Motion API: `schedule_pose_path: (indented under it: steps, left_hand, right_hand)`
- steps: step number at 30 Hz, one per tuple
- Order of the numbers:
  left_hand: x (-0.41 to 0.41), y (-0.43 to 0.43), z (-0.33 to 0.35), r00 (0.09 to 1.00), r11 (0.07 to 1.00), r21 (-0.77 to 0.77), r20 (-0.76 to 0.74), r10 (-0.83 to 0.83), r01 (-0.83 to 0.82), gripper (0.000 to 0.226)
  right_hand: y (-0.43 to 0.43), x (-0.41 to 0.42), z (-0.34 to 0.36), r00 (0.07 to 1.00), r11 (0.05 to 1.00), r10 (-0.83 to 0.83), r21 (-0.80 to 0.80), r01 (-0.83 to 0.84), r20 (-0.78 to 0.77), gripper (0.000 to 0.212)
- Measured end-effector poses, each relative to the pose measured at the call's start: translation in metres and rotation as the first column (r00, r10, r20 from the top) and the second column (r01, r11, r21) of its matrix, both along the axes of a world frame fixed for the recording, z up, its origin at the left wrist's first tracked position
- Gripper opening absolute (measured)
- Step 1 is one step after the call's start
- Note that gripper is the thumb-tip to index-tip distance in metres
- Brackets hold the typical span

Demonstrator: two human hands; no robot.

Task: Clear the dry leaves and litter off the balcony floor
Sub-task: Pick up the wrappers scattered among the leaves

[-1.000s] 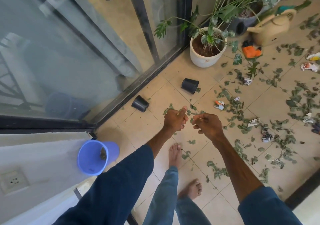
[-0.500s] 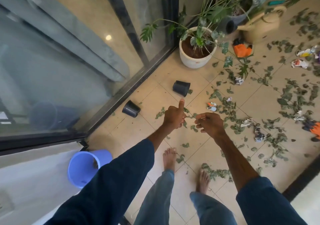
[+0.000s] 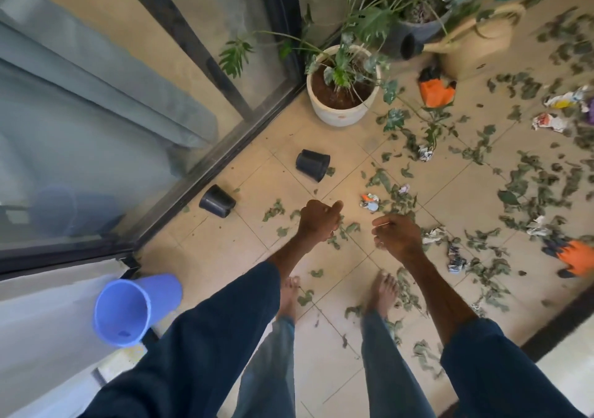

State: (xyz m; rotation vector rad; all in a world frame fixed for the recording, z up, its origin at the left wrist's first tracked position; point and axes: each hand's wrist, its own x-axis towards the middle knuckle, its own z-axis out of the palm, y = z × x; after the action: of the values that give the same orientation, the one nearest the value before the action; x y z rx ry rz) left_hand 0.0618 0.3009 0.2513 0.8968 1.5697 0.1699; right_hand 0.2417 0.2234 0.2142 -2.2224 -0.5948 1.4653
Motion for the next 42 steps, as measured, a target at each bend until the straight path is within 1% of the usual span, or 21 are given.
schedule_pose_path:
  steps: [2, 5, 11, 13, 15, 18, 19, 21, 23, 24, 25, 27, 29, 31, 33, 35, 36, 38, 39, 40, 42]
  left_hand:
    - [0.022, -0.002, -0.010, 1.000, 1.000, -0.015, 0.004, 0.025, -0.025, 0.040]
    - [0.049, -0.004, -0.037, 0.998, 0.997, -0.059, 0.014, 0.057, -0.056, 0.029]
    - [0.069, -0.007, -0.135, 0.997, 0.998, -0.059, -0.075, 0.029, -0.033, 0.024]
    - [0.070, -0.003, -0.174, 0.993, 0.998, -0.055, -0.120, -0.016, 0.010, 0.018]
    - [0.069, 0.001, -0.220, 0.986, 0.996, -0.053, -0.149, -0.074, 0.066, 0.015]
    - [0.061, 0.006, -0.286, 0.981, 0.999, -0.021, -0.191, -0.027, 0.024, 0.007]
    - [0.058, 0.007, -0.307, 0.979, 1.000, -0.023, -0.200, -0.025, 0.021, 0.006]
    - [0.052, 0.012, -0.344, 0.971, 0.996, -0.020, -0.220, -0.092, 0.089, 0.009]
    - [0.046, 0.019, -0.370, 0.960, 0.987, -0.018, -0.229, -0.160, 0.160, 0.016]
    - [0.043, 0.021, -0.378, 0.961, 0.986, -0.028, -0.222, -0.165, 0.163, 0.018]
    - [0.041, 0.023, -0.383, 0.964, 0.987, -0.038, -0.213, -0.160, 0.156, 0.018]
    - [0.039, 0.025, -0.385, 0.963, 0.986, -0.066, -0.211, -0.166, 0.156, 0.020]
    - [0.042, 0.026, -0.377, 0.968, 0.980, -0.119, -0.177, -0.177, 0.158, 0.025]
    - [0.049, 0.026, -0.363, 0.976, 0.970, -0.183, -0.116, -0.183, 0.161, 0.038]
    - [0.057, 0.029, -0.348, 0.978, 0.959, -0.222, -0.068, -0.197, 0.178, 0.051]
    - [0.069, 0.034, -0.326, 0.979, 0.950, -0.238, 0.032, -0.200, 0.202, 0.054]
    - [0.076, 0.036, -0.316, 0.976, 0.949, -0.235, 0.098, -0.195, 0.213, 0.054]
    - [0.091, 0.038, -0.293, 0.956, 0.949, -0.200, 0.215, -0.201, 0.244, 0.046]
    - [0.096, 0.039, -0.285, 0.948, 0.949, -0.182, 0.236, -0.213, 0.258, 0.045]
    - [0.103, 0.039, -0.278, 0.947, 0.948, -0.181, 0.238, -0.215, 0.260, 0.047]
    - [0.115, 0.038, -0.265, 0.967, 0.954, -0.176, 0.127, -0.223, 0.243, 0.045]
  right_hand:
    - [0.001, 0.023, -0.010, 0.996, 0.999, 0.042, 0.013, -0.043, 0.084, 0.018]
    - [0.008, 0.048, -0.037, 0.965, 0.983, 0.166, 0.041, -0.178, 0.201, 0.018]
    - [0.029, 0.060, -0.152, 0.908, 0.938, 0.338, -0.014, -0.345, 0.248, 0.025]
    - [0.035, 0.059, -0.197, 0.852, 0.896, 0.434, -0.043, -0.442, 0.292, 0.032]
    - [0.043, 0.058, -0.252, 0.805, 0.866, 0.478, -0.034, -0.499, 0.352, 0.045]
    - [0.054, 0.053, -0.329, 0.730, 0.818, 0.534, -0.040, -0.574, 0.426, 0.064]
    - [0.057, 0.053, -0.354, 0.685, 0.796, 0.553, -0.059, -0.602, 0.474, 0.068]
    - [0.064, 0.052, -0.396, 0.574, 0.748, 0.597, -0.131, -0.651, 0.561, 0.064]
    - [0.066, 0.050, -0.424, 0.483, 0.705, 0.619, -0.166, -0.689, 0.619, 0.042]
    - [0.065, 0.048, -0.433, 0.486, 0.709, 0.611, -0.158, -0.688, 0.625, 0.033]
    - [0.065, 0.047, -0.437, 0.522, 0.734, 0.588, -0.137, -0.665, 0.618, 0.026]
    - [0.061, 0.045, -0.433, 0.660, 0.812, 0.506, -0.051, -0.581, 0.555, 0.018]
    - [0.054, 0.046, -0.417, 0.854, 0.912, 0.355, 0.061, -0.406, 0.380, 0.014]
    - [0.052, 0.051, -0.394, 0.980, 0.979, 0.129, 0.136, -0.150, 0.153, 0.017]
    - [0.056, 0.058, -0.361, 0.993, 0.986, -0.077, 0.144, 0.089, -0.090, 0.017]
    - [0.060, 0.065, -0.323, 0.945, 0.972, -0.149, 0.134, 0.195, -0.292, 0.020]
    - [0.060, 0.068, -0.304, 0.929, 0.972, -0.143, 0.130, 0.197, -0.343, 0.023]
    - [0.056, 0.071, -0.273, 0.927, 0.974, -0.112, 0.145, 0.174, -0.359, 0.026]
    - [0.054, 0.069, -0.263, 0.937, 0.975, -0.105, 0.151, 0.163, -0.334, 0.027]
    - [0.052, 0.067, -0.253, 0.951, 0.976, -0.106, 0.155, 0.155, -0.289, 0.027]
    - [0.045, 0.068, -0.237, 0.951, 0.967, -0.148, 0.161, 0.197, -0.272, 0.024]
